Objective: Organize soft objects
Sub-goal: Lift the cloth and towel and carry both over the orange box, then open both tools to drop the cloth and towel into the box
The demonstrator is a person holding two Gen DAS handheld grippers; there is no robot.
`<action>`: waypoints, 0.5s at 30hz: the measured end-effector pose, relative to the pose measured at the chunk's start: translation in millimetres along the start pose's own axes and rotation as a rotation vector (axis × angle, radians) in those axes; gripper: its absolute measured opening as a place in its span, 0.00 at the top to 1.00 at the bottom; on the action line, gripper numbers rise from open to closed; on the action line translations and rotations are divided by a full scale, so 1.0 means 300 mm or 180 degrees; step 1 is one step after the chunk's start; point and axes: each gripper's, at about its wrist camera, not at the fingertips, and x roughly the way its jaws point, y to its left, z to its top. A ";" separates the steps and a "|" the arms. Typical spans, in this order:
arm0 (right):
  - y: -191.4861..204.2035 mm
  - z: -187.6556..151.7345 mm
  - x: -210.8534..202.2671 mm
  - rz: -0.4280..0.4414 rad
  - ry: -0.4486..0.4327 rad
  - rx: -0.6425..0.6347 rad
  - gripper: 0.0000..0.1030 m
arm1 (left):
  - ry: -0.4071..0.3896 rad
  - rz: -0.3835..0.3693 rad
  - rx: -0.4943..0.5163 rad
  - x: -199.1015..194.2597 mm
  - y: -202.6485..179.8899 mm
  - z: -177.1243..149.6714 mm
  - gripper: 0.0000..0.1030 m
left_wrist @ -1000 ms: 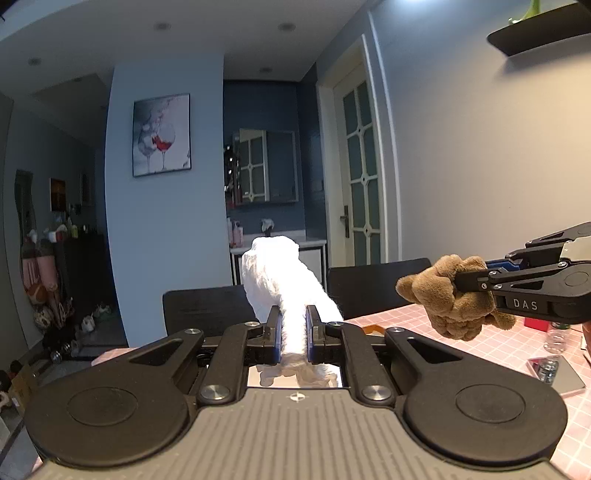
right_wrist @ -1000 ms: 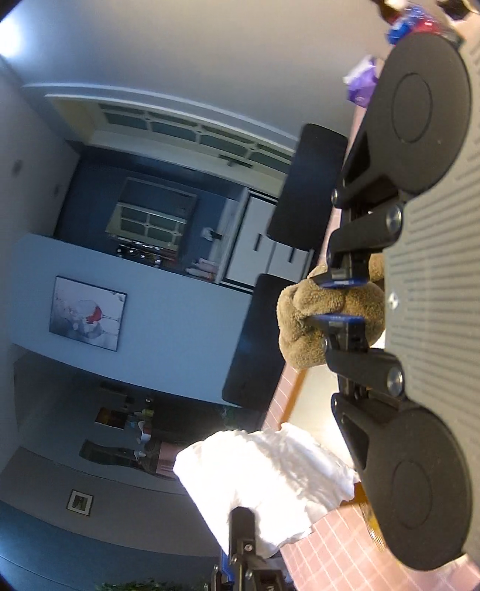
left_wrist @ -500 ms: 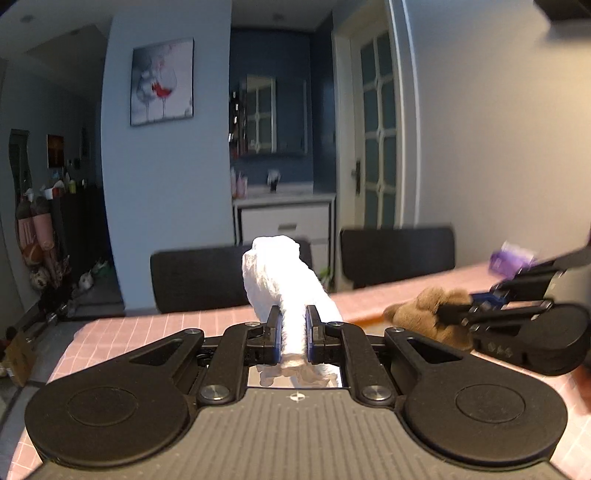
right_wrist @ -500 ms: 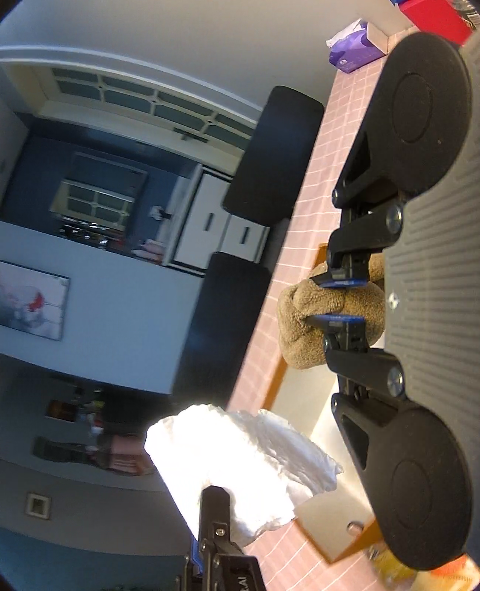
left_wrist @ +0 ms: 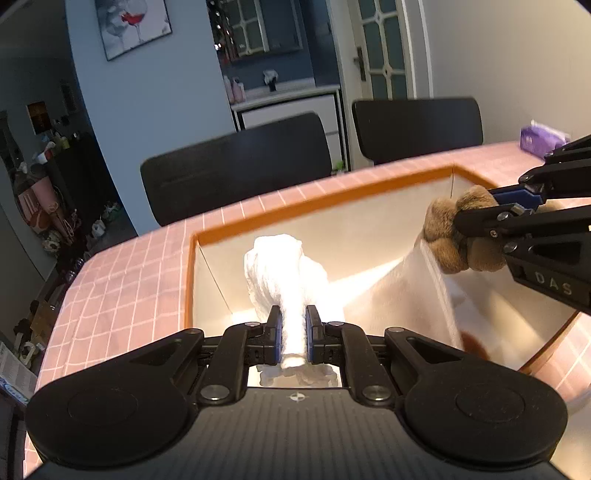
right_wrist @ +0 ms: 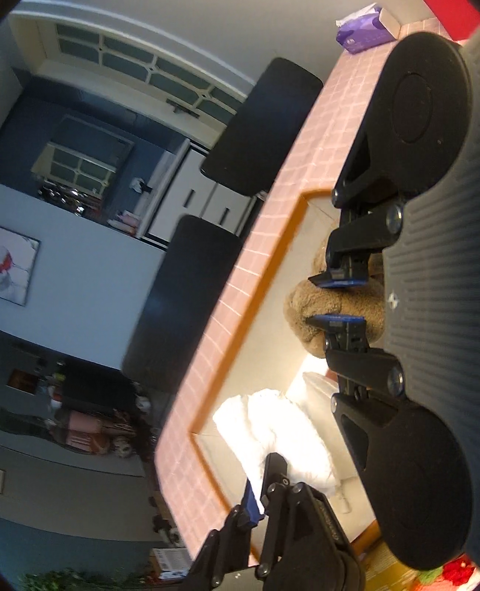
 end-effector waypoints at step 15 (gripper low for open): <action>-0.033 -0.034 0.106 0.0277 0.0549 0.0498 0.78 | 0.0508 -0.0039 0.0135 0.061 -0.017 -0.008 0.79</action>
